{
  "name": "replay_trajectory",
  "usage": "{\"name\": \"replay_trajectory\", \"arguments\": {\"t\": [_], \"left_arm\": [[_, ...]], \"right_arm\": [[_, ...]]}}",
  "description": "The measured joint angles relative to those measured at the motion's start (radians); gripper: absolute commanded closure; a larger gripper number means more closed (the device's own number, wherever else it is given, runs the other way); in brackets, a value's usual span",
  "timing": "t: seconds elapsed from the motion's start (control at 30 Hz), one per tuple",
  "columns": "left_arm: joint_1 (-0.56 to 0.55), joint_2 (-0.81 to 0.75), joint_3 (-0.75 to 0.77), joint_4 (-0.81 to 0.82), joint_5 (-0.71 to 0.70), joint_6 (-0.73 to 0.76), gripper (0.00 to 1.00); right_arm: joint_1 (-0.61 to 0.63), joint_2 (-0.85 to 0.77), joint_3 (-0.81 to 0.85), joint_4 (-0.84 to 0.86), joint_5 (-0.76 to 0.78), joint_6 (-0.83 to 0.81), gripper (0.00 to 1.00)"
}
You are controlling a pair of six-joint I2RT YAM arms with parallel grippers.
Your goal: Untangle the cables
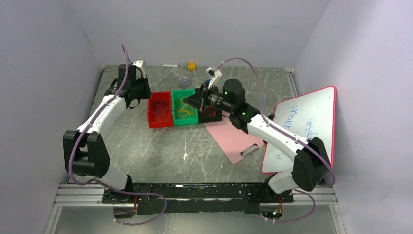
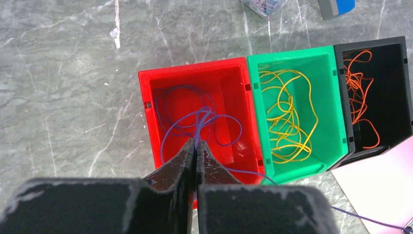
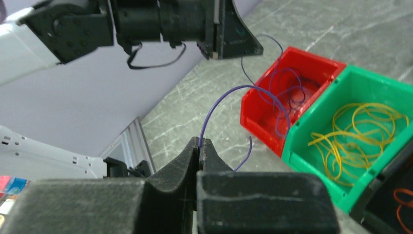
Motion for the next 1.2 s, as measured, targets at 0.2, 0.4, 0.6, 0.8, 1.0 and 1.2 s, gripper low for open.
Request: {"name": "replay_trajectory", "arguments": {"t": [0.2, 0.4, 0.6, 0.8, 1.0, 1.2], "left_arm": [[0.000, 0.046, -0.009, 0.025, 0.007, -0.015, 0.91], [0.002, 0.079, -0.055, 0.035, 0.013, -0.040, 0.67], [0.006, 0.081, -0.077, 0.043, 0.026, -0.060, 0.57], [0.019, 0.029, -0.095, 0.046, 0.031, -0.065, 0.53], [0.038, -0.142, -0.143, 0.048, 0.031, -0.079, 0.51], [0.045, -0.362, -0.216, 0.043, 0.016, -0.094, 0.50]], "right_arm": [[0.003, 0.081, 0.085, 0.035, -0.035, 0.002, 1.00], [0.011, 0.145, 0.116, 0.056, -0.081, 0.006, 1.00], [0.022, 0.197, 0.139, 0.075, -0.105, 0.006, 1.00], [0.047, 0.291, 0.238, 0.074, -0.115, 0.003, 1.00], [0.077, 0.410, 0.403, 0.054, -0.113, -0.017, 1.00], [0.088, 0.593, 0.637, 0.015, -0.119, -0.048, 1.00]]}}
